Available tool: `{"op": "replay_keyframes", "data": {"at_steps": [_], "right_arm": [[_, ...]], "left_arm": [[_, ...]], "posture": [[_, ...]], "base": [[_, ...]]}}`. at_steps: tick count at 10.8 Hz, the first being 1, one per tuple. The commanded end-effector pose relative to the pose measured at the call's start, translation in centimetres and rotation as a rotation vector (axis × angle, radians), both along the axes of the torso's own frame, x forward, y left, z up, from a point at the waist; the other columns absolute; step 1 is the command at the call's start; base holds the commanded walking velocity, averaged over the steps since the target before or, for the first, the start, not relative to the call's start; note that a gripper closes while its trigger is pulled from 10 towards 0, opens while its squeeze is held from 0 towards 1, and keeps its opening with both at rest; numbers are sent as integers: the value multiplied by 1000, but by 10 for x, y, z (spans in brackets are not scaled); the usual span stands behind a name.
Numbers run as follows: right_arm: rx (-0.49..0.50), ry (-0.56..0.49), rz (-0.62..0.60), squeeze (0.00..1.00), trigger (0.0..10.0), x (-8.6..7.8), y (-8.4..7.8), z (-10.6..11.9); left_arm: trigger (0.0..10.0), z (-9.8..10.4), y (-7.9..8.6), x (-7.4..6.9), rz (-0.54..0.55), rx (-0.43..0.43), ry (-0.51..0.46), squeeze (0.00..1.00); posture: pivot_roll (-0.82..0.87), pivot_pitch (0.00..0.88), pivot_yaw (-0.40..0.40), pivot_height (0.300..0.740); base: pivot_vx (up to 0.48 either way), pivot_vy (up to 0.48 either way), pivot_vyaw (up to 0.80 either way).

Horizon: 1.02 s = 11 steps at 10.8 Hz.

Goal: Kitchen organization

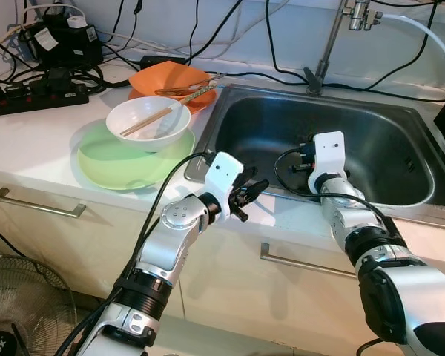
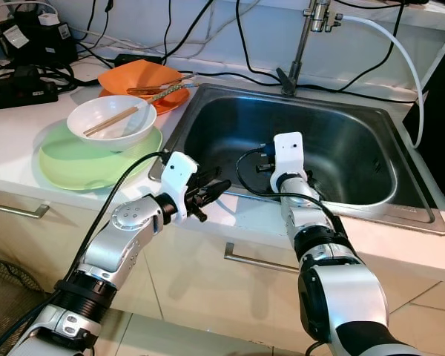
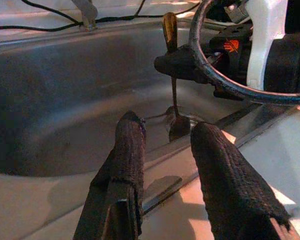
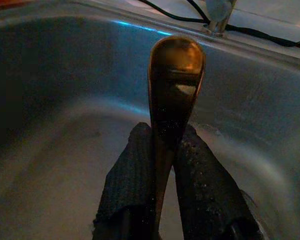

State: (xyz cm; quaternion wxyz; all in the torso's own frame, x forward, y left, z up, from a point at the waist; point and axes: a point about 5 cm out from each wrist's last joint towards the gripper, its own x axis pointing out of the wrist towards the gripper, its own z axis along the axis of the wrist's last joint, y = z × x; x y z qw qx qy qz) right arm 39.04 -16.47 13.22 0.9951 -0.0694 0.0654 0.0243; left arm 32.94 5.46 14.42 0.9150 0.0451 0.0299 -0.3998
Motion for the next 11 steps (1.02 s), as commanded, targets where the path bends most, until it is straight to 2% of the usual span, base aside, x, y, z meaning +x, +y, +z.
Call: {"op": "replay_keyframes", "data": {"at_steps": [1, 2, 3, 4, 5, 6, 9, 10, 11], "right_arm": [[-5, 51, 18, 227, 10000, -3, 5, -9], [-11, 45, 19, 78, 10000, -3, 6, -9], [0, 30, 27, 0, 10000, -2, 7, -6], [12, 25, 31, 1000, 10000, -1, 7, -5], [-4, 23, 17, 1000, 10000, -1, 5, -5], [-11, 19, 13, 0, 10000, -1, 5, -4], [-7, 14, 13, 0, 10000, 0, 4, -3], [-2, 13, 14, 227, 10000, 0, 4, -2], [5, 13, 4, 1000, 10000, 0, 3, -2]], "left_arm": [[10000, -12, 1, -4, -4, 28, 49, 0], [10000, -12, 1, -4, -4, 28, 50, 0], [10000, -13, 1, -5, -4, 28, 50, 0], [10000, -13, 1, -5, -5, 27, 51, 0], [10000, -12, 0, -5, -7, 25, 51, 0], [10000, -12, 0, -4, -5, 24, 51, 0], [10000, -12, 1, -4, -1, 24, 52, 0], [10000, -12, 1, -3, 1, 24, 52, 0], [10000, -12, 1, -3, 1, 23, 52, 0]], "posture": [[225, 0, -36, 740], [224, 0, -35, 740], [220, 0, -34, 740], [219, 0, -34, 740], [220, 0, -34, 740], [220, 0, -35, 740], [218, 0, -34, 740], [217, 0, -35, 740], [217, 0, -36, 740]], "base": [[0, 0, 0], [0, 0, 0], [0, 0, 0], [0, 0, 0], [0, 0, 0], [0, 0, 0], [0, 0, 0], [0, 0, 0], [0, 0, 0]]}}
